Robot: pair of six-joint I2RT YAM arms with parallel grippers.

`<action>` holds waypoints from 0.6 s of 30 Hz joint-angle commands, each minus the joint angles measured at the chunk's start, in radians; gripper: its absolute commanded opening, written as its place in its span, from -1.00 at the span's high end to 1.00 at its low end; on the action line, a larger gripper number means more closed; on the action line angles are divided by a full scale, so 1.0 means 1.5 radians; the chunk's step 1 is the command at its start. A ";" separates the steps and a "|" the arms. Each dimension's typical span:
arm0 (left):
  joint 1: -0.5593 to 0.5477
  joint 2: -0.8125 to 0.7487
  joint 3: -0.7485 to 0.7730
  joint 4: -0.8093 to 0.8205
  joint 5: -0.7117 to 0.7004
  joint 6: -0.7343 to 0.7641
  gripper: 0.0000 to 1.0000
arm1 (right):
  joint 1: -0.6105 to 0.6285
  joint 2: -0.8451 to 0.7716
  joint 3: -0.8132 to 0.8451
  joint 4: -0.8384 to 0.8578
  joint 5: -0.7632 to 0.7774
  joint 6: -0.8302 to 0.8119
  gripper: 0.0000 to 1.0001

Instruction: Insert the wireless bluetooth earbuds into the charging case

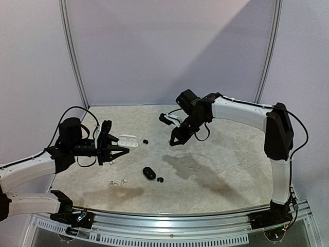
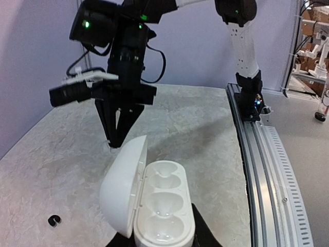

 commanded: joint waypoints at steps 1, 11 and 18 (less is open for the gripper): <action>-0.007 0.009 -0.029 0.109 0.046 0.017 1.00 | 0.045 -0.089 0.038 -0.037 -0.047 -0.054 1.00; -0.015 0.013 -0.042 0.169 0.064 0.027 1.00 | 0.137 -0.184 0.071 0.015 -0.060 -0.084 1.00; -0.023 0.017 -0.042 0.164 0.066 0.023 1.00 | 0.188 -0.187 0.120 0.045 -0.018 -0.096 1.00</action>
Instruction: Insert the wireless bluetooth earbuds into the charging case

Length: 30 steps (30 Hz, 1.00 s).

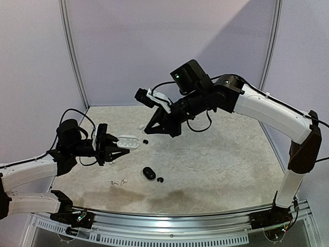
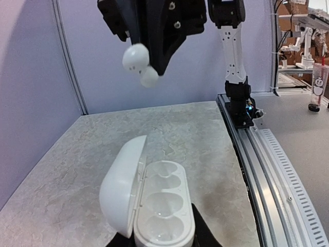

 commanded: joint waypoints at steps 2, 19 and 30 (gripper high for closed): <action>-0.017 0.005 -0.006 0.006 0.007 0.004 1.00 | 0.037 -0.011 0.048 0.021 0.033 -0.024 1.00; -0.055 -0.056 -0.016 -0.021 -0.005 0.023 1.00 | 0.093 0.026 0.139 -0.039 0.081 -0.078 1.00; -0.079 -0.064 0.002 -0.076 -0.010 0.087 1.00 | 0.122 0.013 0.121 -0.055 0.108 -0.107 1.00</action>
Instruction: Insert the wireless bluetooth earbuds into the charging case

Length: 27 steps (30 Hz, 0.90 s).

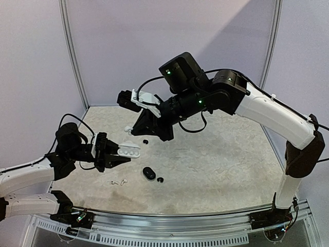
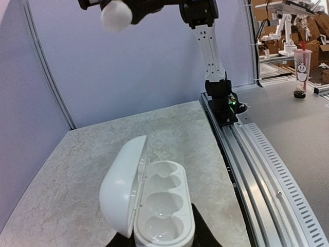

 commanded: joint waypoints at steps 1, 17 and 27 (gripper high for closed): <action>-0.015 -0.015 0.013 -0.044 0.001 0.043 1.00 | 0.032 -0.014 -0.010 -0.008 0.024 -0.007 1.00; -0.060 -0.024 0.017 -0.080 -0.069 0.055 1.00 | 0.068 0.030 -0.007 -0.011 0.061 -0.029 1.00; -0.067 -0.029 0.014 -0.074 -0.075 0.026 1.00 | 0.073 0.067 0.012 -0.054 0.087 -0.049 1.00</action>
